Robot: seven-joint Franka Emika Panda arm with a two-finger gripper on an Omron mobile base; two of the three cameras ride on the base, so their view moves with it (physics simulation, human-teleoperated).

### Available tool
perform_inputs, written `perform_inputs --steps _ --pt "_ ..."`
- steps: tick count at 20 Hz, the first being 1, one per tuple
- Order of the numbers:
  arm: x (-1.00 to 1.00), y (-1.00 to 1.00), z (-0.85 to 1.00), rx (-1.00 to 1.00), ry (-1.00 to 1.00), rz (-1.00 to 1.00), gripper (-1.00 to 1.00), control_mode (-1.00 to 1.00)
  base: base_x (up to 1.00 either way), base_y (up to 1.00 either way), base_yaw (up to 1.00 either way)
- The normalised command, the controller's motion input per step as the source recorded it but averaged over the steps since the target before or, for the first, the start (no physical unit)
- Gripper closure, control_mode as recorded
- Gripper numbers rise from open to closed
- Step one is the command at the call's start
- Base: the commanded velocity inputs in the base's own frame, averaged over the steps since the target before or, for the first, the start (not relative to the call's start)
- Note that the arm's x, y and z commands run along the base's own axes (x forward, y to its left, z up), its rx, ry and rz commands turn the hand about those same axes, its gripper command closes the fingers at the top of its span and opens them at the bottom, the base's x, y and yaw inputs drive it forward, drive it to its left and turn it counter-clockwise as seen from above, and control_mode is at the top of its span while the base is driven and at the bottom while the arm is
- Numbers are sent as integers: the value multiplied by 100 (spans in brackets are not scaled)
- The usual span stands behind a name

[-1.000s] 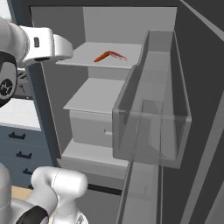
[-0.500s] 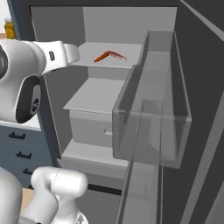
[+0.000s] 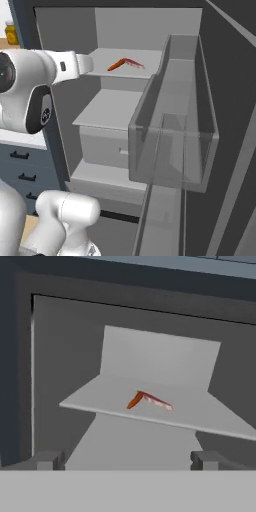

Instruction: Place one carrot and one steak in each tupperware on the nearby counter, to pack two identical lunches.

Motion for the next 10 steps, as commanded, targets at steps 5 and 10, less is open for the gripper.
perform_inputs --steps 5,10 --pt "48 -15 -51 10 8 -5 -100 -100 0 0 0" --pt "33 7 -3 1 0 -3 -100 -100 0 0 0"
